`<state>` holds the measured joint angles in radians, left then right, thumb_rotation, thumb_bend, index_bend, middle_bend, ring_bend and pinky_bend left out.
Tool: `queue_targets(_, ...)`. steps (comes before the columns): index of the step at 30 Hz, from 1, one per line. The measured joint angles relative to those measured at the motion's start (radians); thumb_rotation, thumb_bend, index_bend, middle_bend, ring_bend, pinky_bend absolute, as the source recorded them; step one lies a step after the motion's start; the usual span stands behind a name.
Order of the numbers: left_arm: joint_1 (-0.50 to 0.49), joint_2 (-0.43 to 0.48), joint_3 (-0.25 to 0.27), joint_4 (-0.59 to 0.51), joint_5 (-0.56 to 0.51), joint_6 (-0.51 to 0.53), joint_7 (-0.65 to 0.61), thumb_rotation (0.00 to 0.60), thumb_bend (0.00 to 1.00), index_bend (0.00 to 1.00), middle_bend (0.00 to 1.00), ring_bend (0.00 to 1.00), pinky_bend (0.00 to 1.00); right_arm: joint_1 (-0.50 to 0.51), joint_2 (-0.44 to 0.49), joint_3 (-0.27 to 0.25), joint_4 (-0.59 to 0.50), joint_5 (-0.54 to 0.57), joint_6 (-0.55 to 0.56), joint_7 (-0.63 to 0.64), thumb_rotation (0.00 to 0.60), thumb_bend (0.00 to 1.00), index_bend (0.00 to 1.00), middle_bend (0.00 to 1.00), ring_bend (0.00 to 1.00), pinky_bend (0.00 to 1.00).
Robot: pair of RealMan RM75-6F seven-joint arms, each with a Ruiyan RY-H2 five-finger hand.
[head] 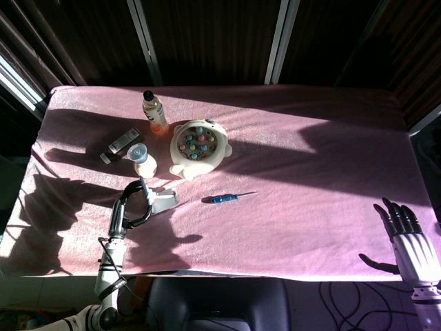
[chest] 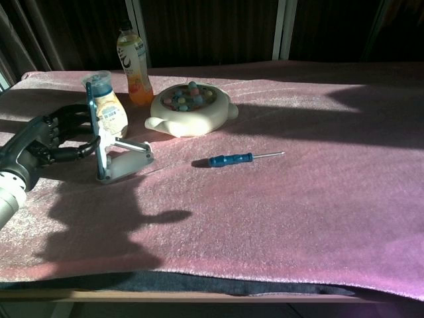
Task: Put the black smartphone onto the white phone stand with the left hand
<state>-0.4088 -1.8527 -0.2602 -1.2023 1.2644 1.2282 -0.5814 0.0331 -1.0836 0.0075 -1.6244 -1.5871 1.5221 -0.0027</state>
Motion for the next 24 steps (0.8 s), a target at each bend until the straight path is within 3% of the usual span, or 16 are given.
queue_targets(3, -0.001, -0.003, 0.000, 0.005, 0.007, -0.003, -0.014, 0.600, 0.45, 0.71, 0.81, 0.45, 0.06, 0.001, 0.000, 0.000, 0.000, 0.000, -0.002, -0.001, 0.600, 0.15, 0.00, 0.00, 0.00, 0.00)
queue_targets(12, -0.006, -0.003, -0.008, 0.013, 0.016, -0.014, -0.045, 0.600, 0.41, 0.38, 0.57, 0.30, 0.02, 0.000, 0.000, 0.000, 0.001, -0.002, -0.002, -0.002, 0.600, 0.15, 0.00, 0.00, 0.00, 0.00)
queue_targets(21, -0.012, 0.013, -0.026, 0.009, 0.010, -0.030, -0.065, 0.600, 0.41, 0.37, 0.55, 0.27, 0.01, 0.000, 0.000, 0.000, 0.003, -0.003, -0.003, -0.003, 0.600, 0.15, 0.00, 0.00, 0.00, 0.00)
queue_targets(24, -0.013, 0.018, -0.026, 0.006, 0.010, -0.038, -0.069, 0.600, 0.40, 0.37, 0.50, 0.23, 0.01, -0.001, 0.000, -0.001, 0.003, -0.005, -0.002, -0.002, 0.600, 0.15, 0.00, 0.00, 0.00, 0.00)
